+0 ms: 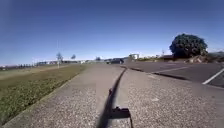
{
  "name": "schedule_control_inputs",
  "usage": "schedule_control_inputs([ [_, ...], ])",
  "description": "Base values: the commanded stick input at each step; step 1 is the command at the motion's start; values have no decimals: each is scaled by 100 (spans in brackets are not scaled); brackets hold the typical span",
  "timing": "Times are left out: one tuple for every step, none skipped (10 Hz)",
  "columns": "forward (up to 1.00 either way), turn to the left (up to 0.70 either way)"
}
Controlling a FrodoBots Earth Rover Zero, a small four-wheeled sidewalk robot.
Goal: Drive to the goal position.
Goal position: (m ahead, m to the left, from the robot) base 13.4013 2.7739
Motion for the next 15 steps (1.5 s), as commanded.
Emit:
schedule_control_inputs([
  [70,31],
  [70,35],
  [70,35],
  [70,35],
  [70,35],
  [70,35],
  [70,35],
  [70,5],
  [70,2],
  [70,0],
  [70,0],
  [70,0],
  [70,0],
  [70,0],
  [70,0],
])
